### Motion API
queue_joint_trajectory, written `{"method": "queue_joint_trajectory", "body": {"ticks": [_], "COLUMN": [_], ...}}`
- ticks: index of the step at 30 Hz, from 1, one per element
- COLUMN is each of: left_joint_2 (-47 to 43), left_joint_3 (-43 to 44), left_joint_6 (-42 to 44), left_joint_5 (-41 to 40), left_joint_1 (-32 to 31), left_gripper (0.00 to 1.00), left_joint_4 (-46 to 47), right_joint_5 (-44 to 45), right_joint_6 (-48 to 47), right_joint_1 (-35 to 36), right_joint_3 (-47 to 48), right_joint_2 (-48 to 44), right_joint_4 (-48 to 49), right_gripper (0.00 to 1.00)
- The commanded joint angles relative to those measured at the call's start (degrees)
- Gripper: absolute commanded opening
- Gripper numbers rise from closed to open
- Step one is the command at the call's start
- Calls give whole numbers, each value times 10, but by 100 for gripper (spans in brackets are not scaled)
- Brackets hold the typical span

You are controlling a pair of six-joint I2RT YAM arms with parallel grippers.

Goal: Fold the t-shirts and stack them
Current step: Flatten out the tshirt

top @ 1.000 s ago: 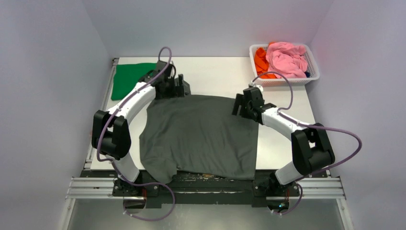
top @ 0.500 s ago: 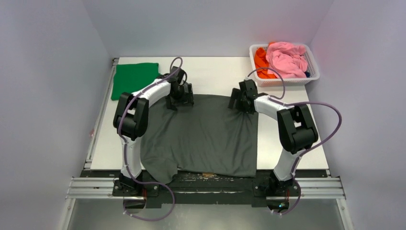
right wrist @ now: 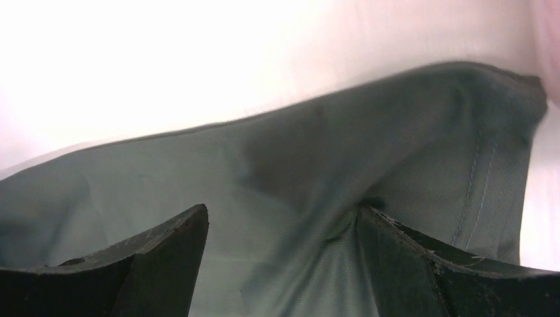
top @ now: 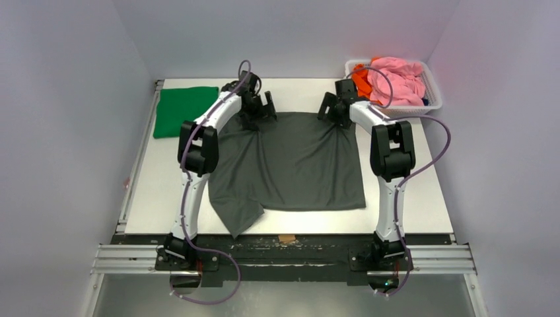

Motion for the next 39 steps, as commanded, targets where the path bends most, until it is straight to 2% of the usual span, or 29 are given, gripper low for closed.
{"method": "queue_joint_trajectory", "body": {"ticks": [1,4,8,12,15,20,28,34,39], "left_joint_2": [63,80,88,36,-37,-198,-473,-669,-799], "left_joint_3": [82,101,127,100,50,-102,-429,-655,-819], "left_joint_6": [-47,-71,-58,-36,-14,17,24,-28,-93], "left_joint_5": [46,73,95,104,91,52,-39,-107,-140], "left_joint_1": [31,49,57,54,50,31,-34,-110,-131], "left_gripper": [100,100,100,100,100,100,100,100,98], "left_joint_4": [7,43,45,49,46,55,79,86,50], "right_joint_5": [-15,-13,-9,-4,-12,-12,-43,-24,-16], "right_joint_6": [-31,-39,-46,-62,-82,-92,-102,-104,-100], "right_joint_1": [-12,-15,-18,-18,-13,-3,-1,2,16], "right_joint_3": [99,147,166,138,94,8,-117,-153,-189], "right_joint_2": [99,128,131,88,35,-59,-159,-218,-264], "right_joint_4": [-52,-60,-62,-54,-41,-25,9,62,71], "right_gripper": [82,82,82,83,83,85,86,87,87]}}
